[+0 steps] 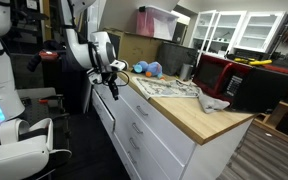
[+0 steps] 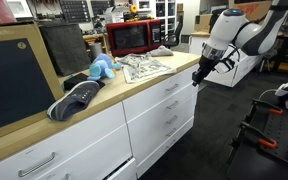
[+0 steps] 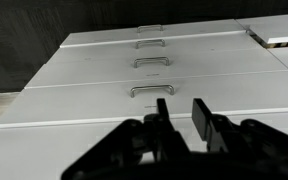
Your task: Push closed the top right drawer of the chest of drawers
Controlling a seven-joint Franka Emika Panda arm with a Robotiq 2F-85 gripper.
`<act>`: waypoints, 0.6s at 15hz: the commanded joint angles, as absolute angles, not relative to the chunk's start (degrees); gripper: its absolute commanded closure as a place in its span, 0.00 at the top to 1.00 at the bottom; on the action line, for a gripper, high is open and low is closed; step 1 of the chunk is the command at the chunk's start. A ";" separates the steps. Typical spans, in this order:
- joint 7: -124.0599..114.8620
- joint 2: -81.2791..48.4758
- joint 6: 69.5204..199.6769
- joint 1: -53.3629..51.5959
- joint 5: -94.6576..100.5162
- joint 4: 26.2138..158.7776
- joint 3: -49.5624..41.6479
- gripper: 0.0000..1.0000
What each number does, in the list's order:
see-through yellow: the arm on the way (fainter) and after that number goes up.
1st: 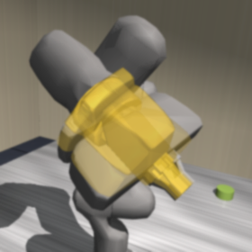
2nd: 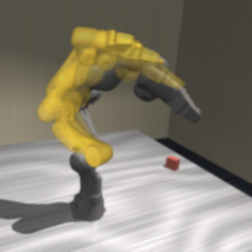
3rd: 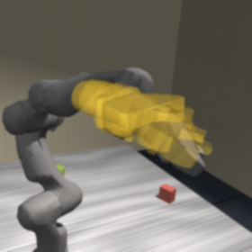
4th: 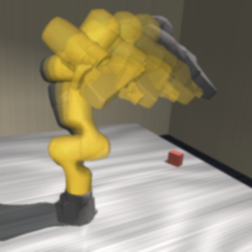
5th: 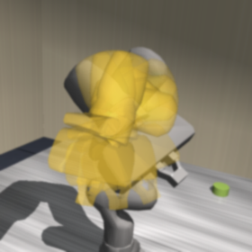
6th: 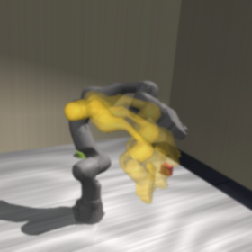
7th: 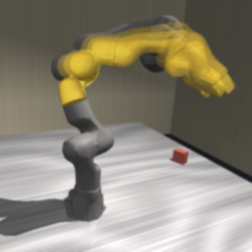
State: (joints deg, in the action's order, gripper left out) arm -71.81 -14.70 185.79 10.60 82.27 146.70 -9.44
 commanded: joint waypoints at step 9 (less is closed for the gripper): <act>-48.55 -5.86 181.21 17.99 51.82 155.88 4.41 1.00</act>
State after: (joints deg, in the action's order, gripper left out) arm -50.98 -10.00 185.18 13.66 56.21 153.84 -2.11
